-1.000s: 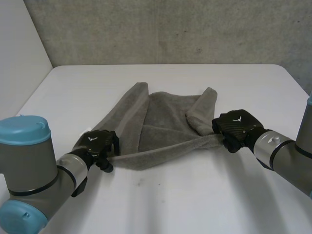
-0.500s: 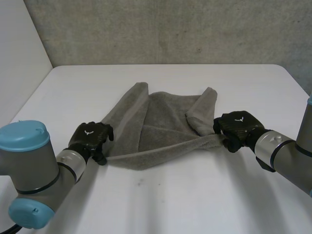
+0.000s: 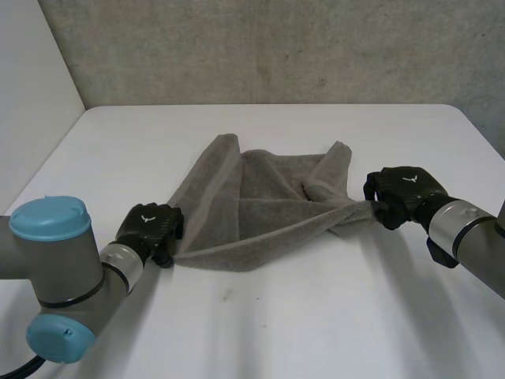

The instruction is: Fold the towel.

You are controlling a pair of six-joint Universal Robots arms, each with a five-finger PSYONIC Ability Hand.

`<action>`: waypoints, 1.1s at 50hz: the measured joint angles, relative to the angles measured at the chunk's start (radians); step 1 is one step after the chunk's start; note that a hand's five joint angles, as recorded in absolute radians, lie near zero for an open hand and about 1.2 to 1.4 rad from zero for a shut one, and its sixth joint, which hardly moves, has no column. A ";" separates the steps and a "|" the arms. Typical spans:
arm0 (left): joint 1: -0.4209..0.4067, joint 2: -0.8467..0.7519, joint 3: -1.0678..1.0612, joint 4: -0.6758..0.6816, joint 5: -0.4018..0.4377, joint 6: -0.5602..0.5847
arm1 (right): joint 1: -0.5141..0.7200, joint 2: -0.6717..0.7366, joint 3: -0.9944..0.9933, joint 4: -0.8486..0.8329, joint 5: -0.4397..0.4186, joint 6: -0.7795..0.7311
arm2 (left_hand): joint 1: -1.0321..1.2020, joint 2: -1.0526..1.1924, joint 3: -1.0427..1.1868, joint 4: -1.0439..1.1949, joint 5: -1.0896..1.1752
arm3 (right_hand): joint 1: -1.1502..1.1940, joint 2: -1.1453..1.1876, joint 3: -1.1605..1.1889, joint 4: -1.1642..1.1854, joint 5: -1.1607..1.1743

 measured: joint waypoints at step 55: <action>-0.005 0.105 0.059 -0.035 0.022 -0.033 | 0.007 -0.040 -0.010 0.002 -0.001 -0.014 | 0.411 0.436 0.436 0.436 0.423 | 0.000 0.000 0.001 0.000 0.000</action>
